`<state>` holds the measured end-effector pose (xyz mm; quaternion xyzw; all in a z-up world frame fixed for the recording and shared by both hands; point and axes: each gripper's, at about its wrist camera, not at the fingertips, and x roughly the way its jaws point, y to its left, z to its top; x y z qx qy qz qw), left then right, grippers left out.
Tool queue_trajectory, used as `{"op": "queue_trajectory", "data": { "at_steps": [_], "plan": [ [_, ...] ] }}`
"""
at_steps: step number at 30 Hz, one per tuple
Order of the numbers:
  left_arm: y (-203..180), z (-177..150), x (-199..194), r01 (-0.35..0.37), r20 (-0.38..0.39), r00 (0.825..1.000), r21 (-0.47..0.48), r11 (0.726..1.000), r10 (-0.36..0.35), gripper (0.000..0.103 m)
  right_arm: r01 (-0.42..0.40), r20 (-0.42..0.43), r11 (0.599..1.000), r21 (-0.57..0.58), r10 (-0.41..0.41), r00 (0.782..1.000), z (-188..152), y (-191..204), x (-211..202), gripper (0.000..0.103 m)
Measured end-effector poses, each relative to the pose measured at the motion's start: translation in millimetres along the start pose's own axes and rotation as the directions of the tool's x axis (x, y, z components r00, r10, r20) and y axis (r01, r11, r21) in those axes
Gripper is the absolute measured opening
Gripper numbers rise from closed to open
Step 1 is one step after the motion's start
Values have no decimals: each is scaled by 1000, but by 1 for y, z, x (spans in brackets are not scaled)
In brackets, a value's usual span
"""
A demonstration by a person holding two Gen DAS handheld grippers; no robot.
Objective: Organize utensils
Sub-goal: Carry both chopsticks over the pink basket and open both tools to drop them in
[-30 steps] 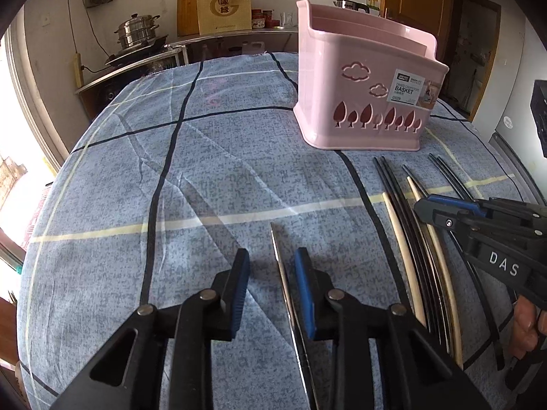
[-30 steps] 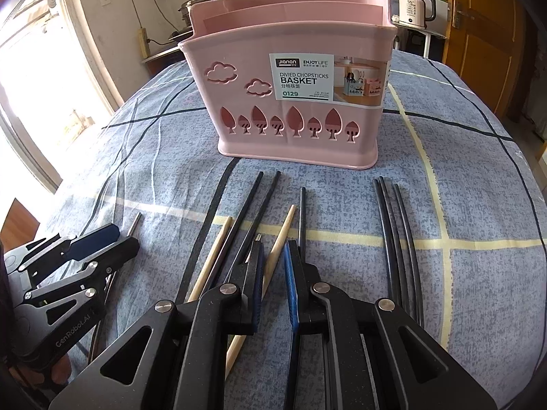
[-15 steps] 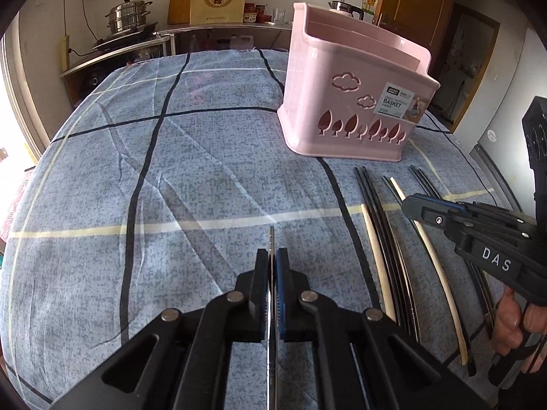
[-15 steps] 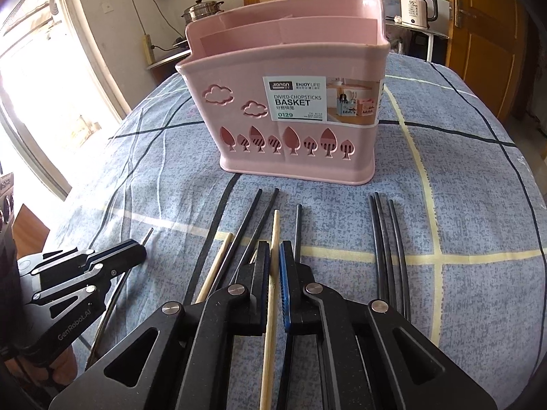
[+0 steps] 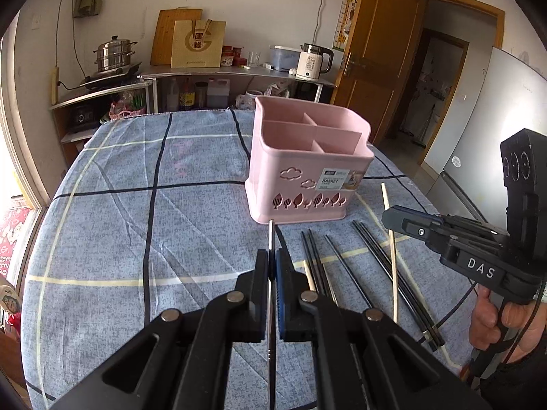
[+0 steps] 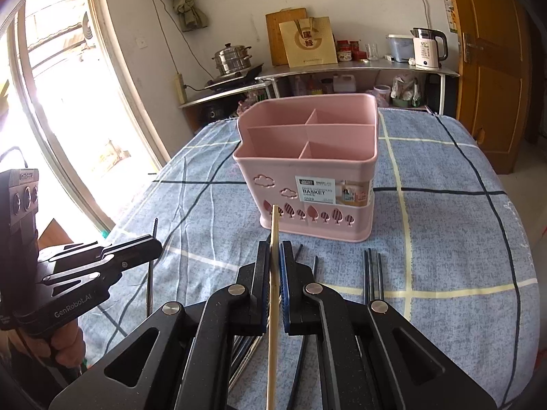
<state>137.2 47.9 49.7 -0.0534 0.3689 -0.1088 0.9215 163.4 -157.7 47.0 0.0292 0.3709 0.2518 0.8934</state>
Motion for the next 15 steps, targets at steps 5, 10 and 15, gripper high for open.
{"op": "queue_trajectory", "data": {
  "at_steps": [5,10,15],
  "plan": [
    [-4,10,-19,9,40,999,3,1000,-9,5,-14,56,1000,-21,16,998,7,6,-20,5],
    [-12,20,-35,15,78,997,14,1000,-16,5,-25,108,999,-33,29,994,12,7,-40,5],
    [-21,34,-42,18,103,994,37,999,-21,5,-30,156,998,-47,37,987,22,2,-49,5]
  ]
}}
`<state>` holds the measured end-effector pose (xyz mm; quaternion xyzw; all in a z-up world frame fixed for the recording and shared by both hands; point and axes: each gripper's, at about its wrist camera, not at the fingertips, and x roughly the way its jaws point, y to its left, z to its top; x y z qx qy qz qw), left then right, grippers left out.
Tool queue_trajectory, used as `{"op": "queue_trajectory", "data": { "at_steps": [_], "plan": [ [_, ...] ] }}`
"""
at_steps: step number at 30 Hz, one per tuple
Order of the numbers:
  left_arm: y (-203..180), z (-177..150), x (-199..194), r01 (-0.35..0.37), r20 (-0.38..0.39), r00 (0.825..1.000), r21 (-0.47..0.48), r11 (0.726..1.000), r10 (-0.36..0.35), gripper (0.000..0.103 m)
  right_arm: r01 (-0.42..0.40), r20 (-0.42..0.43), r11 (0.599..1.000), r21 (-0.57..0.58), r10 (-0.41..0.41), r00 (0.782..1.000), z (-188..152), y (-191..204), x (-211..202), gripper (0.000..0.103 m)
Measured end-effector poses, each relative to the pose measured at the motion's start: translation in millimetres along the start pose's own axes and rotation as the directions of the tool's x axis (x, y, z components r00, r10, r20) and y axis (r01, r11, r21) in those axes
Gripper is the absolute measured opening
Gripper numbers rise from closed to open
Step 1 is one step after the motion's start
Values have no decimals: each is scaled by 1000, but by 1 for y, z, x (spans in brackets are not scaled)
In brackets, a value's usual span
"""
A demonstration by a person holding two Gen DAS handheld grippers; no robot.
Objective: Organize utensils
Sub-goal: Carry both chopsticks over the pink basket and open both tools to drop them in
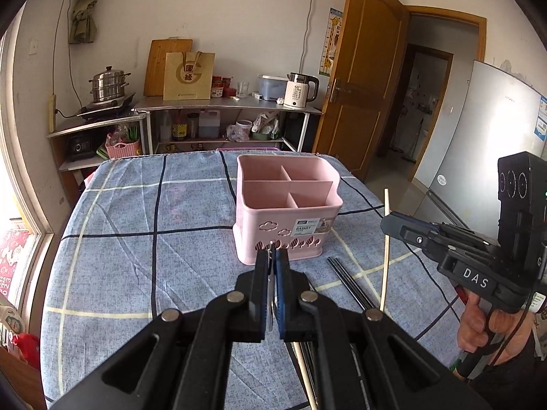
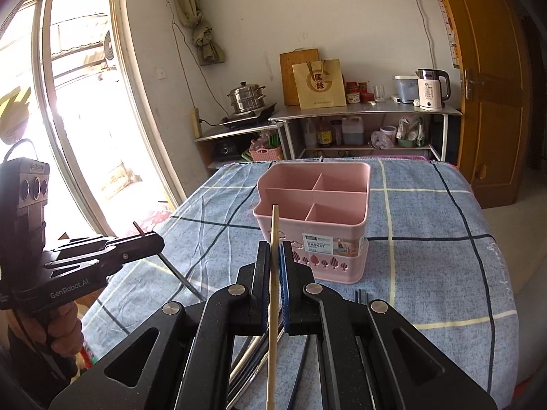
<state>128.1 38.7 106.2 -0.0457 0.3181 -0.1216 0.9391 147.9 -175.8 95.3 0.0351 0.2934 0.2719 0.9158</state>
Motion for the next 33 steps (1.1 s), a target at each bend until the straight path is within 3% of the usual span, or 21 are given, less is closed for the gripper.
{"op": "queue_trajectory", "data": {
  "at_steps": [13,21,33],
  "plan": [
    [2,77,15,31,26,999,9,999,-31,5,17,101,1000,-13,-16,995,48,-11,15,5],
    [8,131,27,44,89,995,2,999,-44,5,31,209,1000,1,-30,977,91,-13,30,5],
    [22,149,73,32,79,996,6,999,-32,5,49,292,999,4,-48,955,123,-15,69,5]
  ]
}}
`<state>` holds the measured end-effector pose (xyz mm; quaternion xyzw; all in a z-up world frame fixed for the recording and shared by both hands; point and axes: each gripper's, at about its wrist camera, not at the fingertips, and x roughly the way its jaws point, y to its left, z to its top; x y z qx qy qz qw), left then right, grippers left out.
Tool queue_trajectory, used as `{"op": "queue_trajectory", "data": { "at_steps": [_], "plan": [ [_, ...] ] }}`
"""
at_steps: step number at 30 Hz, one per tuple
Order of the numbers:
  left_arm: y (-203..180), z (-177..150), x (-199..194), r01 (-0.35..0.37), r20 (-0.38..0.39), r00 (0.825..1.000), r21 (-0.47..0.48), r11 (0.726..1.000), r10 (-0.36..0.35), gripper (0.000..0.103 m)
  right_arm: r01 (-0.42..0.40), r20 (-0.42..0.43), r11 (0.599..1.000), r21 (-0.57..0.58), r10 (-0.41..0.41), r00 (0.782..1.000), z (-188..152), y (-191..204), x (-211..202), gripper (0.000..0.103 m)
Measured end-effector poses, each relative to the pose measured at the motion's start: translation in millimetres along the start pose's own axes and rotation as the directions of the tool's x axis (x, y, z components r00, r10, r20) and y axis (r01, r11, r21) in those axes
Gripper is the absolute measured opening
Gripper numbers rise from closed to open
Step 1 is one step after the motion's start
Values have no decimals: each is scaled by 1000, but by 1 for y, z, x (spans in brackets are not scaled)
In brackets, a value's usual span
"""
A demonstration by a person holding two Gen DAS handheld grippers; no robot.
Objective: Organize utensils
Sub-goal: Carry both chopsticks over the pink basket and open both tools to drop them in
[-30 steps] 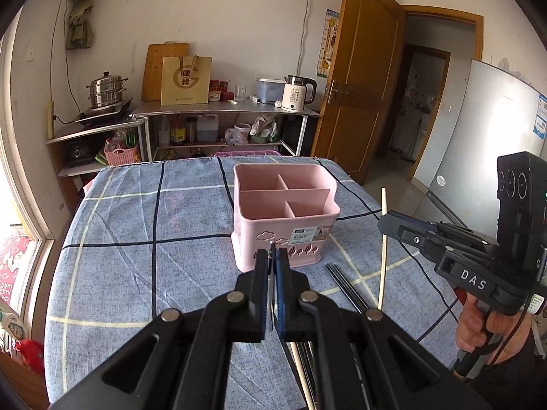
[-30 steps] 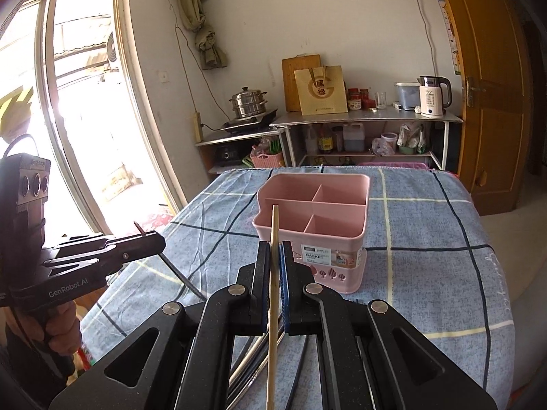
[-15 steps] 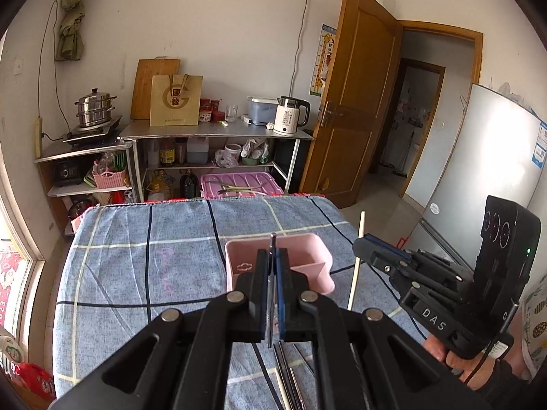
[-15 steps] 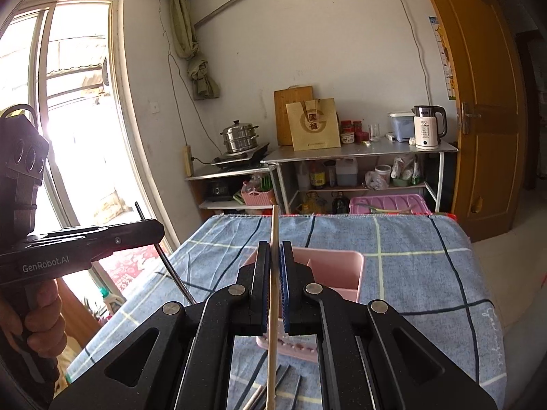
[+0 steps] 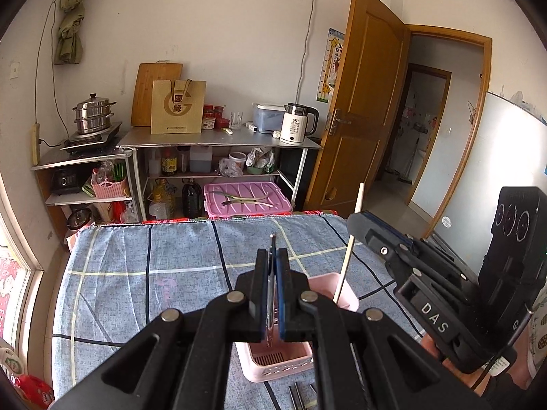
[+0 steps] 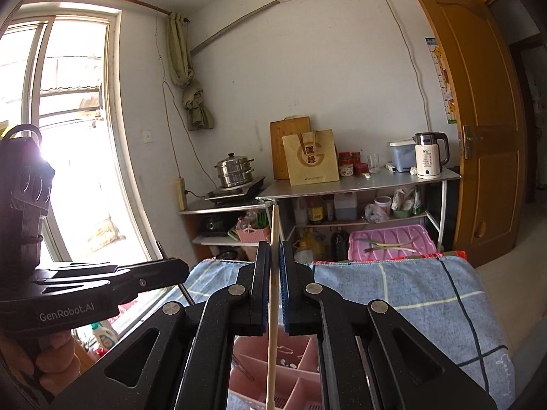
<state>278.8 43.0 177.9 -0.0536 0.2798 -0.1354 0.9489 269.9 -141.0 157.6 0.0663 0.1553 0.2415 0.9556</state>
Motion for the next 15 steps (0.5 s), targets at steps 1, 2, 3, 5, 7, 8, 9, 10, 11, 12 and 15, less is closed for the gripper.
{"op": "queue_trajectory", "data": {
  "at_steps": [1,2,3,5,7,8,9,10,11,12,15],
  "plan": [
    [2,-1,3,2,-3,1000,-1,1000,-2,5,2,2,1000,-3,-2,1000,0,0,3,5],
    [3,-3,7,5,-6,1000,-3,1000,-5,5,2,2,1000,-4,-2,1000,-1,0,6,5],
    [4,-4,10,7,-10,1000,-4,1000,-7,5,4,0,1000,-5,-4,1000,-2,0,9,5],
    [8,-8,18,6,-23,1000,-7,1000,-6,5,7,-9,1000,-4,-7,1000,-8,-2,15,5],
    [11,-13,25,9,-38,999,-12,1000,-10,5,5,-31,1000,7,-5,999,-14,-6,22,5],
    [12,-15,29,10,-46,999,-13,1000,-11,5,6,-42,1000,9,-5,999,-18,-6,25,5],
    [13,-18,32,13,-54,998,-14,1000,-13,5,7,-53,1000,8,-6,999,-21,-6,27,5],
    [14,-21,35,13,-62,998,-15,1000,-14,5,7,-68,1000,7,-7,998,-24,-6,30,5],
    [15,-24,36,11,-67,998,-17,1000,-12,5,8,-79,1000,6,-8,997,-28,-7,31,5],
    [16,-26,38,10,-71,997,-17,1000,-11,5,8,-87,1000,6,-8,996,-31,-7,31,5],
    [15,-32,41,6,-79,997,-18,1000,-7,5,8,-110,1000,5,-8,994,-41,-8,32,6]
  ]
}}
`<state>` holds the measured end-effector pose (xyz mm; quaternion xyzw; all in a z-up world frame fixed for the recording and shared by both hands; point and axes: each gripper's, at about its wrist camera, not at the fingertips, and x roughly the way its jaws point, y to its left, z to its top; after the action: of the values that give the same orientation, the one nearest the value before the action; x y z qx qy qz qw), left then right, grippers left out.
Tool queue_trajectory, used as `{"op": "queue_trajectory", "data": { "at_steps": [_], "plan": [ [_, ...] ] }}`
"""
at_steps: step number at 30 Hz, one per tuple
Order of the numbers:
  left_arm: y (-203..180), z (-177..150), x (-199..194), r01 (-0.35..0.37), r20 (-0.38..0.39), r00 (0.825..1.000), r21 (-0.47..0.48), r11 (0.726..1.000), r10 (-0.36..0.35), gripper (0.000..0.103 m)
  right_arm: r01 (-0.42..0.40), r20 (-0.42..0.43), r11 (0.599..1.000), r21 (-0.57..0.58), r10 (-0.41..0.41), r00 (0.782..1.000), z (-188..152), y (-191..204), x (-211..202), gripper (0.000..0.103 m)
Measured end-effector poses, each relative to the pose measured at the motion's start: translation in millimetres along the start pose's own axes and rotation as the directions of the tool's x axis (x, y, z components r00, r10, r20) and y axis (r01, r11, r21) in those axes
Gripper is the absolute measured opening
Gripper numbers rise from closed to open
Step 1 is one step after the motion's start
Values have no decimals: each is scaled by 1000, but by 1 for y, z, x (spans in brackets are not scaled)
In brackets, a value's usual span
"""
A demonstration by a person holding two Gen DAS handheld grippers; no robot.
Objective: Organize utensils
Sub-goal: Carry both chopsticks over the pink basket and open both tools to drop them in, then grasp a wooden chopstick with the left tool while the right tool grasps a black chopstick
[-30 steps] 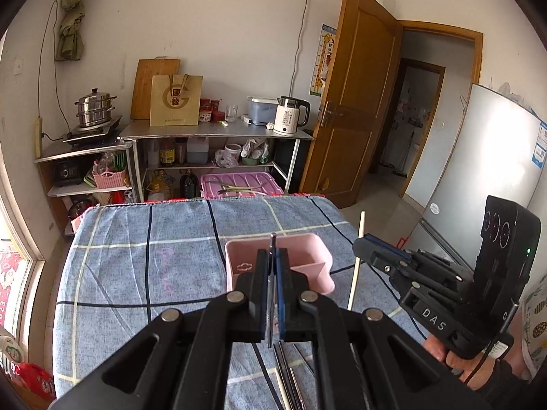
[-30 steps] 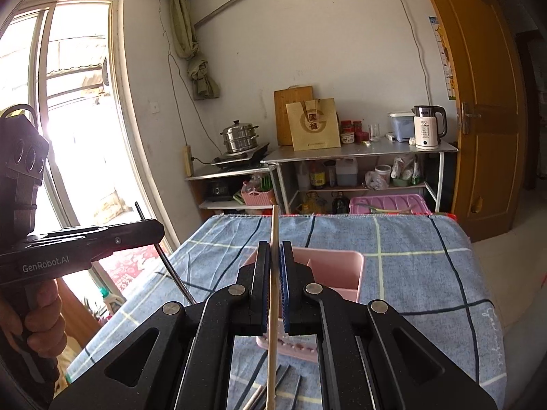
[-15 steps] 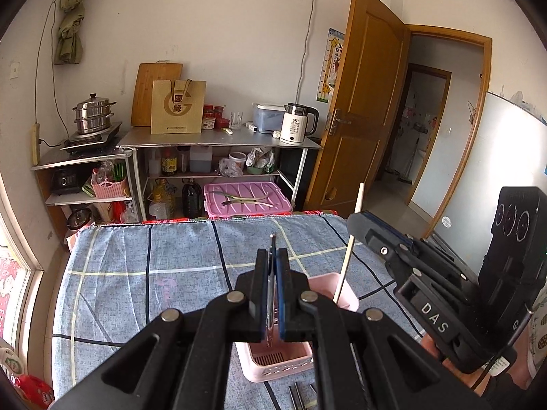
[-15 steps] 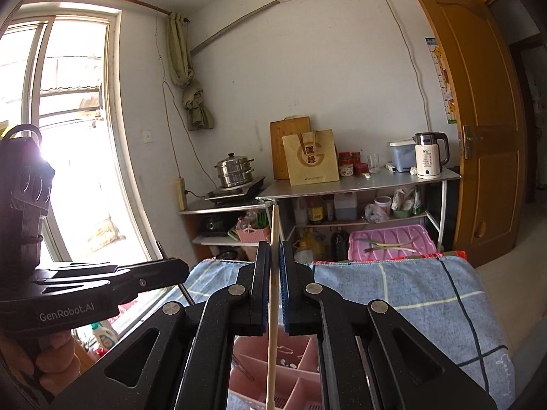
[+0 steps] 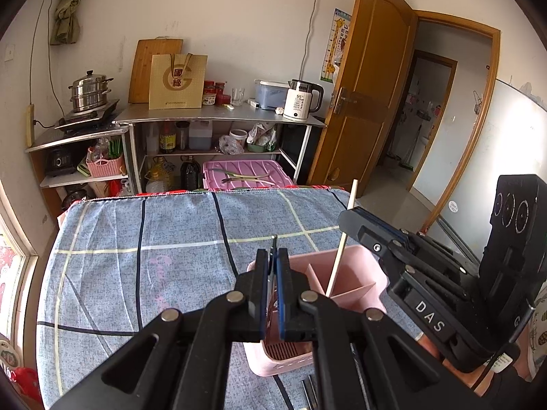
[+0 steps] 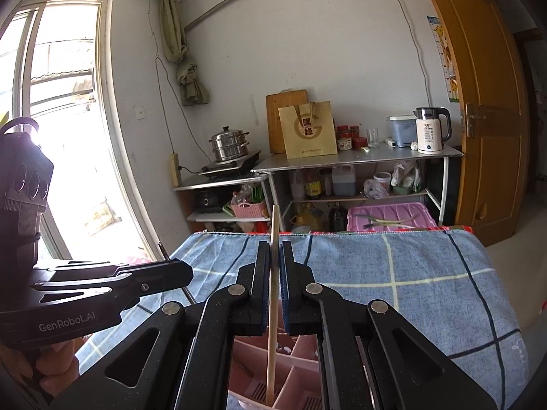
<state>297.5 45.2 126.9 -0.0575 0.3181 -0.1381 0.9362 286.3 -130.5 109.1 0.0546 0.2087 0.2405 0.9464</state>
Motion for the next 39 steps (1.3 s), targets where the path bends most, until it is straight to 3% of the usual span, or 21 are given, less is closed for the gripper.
{"op": "queue_trajectory", "data": {
  "at_steps": [4,6,8,15,23,31,39],
  "plan": [
    [-2,-6,0,0,-5,1000,4,1000,0,7,2,-33,1000,2,-2,999,-6,-2,1,6],
    [-3,-7,-3,-4,1,1000,7,1000,4,21,6,-45,1000,-3,-7,999,-8,-2,-1,7],
    [-4,-8,-9,-4,13,1000,3,1000,4,30,7,-46,1000,-8,-7,999,-9,-1,-7,15],
    [-13,-21,-45,-38,81,996,18,999,37,31,3,-20,1000,-4,-3,1000,-12,-2,-46,15],
    [-29,-78,-85,-42,109,993,32,999,38,31,8,-30,999,-32,-9,1000,-47,3,-101,15],
    [-44,-151,-72,-18,-16,1000,36,999,18,31,-2,-157,1000,11,4,988,-102,-4,-122,15],
    [-48,-202,-35,7,-163,987,-1,1000,-7,31,-5,-289,999,32,14,957,-151,-10,-112,15]
  ]
}}
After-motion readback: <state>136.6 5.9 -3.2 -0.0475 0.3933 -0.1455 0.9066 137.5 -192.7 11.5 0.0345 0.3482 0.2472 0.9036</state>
